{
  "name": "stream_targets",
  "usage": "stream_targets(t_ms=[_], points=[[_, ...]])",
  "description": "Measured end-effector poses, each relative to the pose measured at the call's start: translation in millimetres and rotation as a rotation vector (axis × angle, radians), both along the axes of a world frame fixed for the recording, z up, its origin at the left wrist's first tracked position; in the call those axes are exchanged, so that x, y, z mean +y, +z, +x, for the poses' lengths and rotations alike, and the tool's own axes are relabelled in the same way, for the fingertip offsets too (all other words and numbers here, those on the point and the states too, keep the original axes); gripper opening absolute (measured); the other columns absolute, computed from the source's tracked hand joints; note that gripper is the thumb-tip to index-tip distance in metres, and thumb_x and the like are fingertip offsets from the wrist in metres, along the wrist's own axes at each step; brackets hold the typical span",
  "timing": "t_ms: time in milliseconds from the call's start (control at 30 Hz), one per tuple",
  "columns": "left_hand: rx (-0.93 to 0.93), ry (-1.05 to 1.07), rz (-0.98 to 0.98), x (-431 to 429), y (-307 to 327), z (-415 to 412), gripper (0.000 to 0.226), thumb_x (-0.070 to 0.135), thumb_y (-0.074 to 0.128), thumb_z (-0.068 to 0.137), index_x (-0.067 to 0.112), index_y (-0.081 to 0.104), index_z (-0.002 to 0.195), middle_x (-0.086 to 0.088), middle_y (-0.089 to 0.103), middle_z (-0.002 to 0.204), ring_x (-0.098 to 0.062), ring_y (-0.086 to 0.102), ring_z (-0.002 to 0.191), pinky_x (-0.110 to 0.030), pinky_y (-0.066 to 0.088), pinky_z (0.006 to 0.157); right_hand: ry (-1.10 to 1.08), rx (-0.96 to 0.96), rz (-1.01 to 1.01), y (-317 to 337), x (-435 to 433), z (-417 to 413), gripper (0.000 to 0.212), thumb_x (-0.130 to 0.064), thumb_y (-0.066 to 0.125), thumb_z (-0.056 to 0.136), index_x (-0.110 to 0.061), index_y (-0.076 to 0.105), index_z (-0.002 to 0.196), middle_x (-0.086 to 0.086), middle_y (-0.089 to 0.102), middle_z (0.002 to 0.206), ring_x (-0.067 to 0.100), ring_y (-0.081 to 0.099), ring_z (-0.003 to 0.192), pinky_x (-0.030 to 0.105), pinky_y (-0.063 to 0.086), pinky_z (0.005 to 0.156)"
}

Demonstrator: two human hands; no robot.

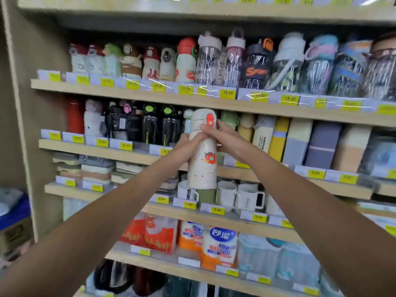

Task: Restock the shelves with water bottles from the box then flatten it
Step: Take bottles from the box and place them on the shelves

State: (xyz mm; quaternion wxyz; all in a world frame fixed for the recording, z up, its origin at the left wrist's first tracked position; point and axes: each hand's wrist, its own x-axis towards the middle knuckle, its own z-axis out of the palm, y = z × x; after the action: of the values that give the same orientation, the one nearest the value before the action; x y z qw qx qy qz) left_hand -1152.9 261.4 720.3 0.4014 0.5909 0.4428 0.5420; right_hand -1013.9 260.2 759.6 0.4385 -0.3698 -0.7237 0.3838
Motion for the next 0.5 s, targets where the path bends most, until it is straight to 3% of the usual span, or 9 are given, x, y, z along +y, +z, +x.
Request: stream_targets(t_ms=[233,367,500], points=[[-0.078,0.019,0.138,30,74,-36,0.081,0.070,0.058,0.058,0.015,0.061,0.118,-0.004,0.073,0.103,-0.019,0.071,0.092,-0.037,0.056,0.085,0.059,0.000,0.140,67,44,-42,0.033,-0.049,0.060,0.088,-0.027,0.059,0.112,-0.003,0.068,0.112,0.014,0.066,0.100,0.039,0.054,0.088],[-0.243,0.005,0.205,54,122,-52,0.064,0.058,0.061,0.070,0.014,0.062,0.117,-0.009,0.071,0.108,-0.025,0.068,0.100,-0.044,0.052,0.093,0.081,0.011,0.229,101,64,-61,0.015,-0.038,0.057,0.093,-0.026,0.059,0.100,-0.006,0.067,0.096,0.009,0.065,0.087,0.022,0.054,0.074],[-0.377,-0.015,0.258,79,159,-63,0.040,0.044,0.054,0.091,0.011,0.060,0.113,-0.015,0.067,0.115,-0.028,0.064,0.105,-0.046,0.049,0.098,0.028,-0.010,0.350,126,88,-75,0.025,-0.031,0.064,0.089,-0.020,0.055,0.109,0.001,0.066,0.103,0.012,0.063,0.087,0.026,0.051,0.079]])
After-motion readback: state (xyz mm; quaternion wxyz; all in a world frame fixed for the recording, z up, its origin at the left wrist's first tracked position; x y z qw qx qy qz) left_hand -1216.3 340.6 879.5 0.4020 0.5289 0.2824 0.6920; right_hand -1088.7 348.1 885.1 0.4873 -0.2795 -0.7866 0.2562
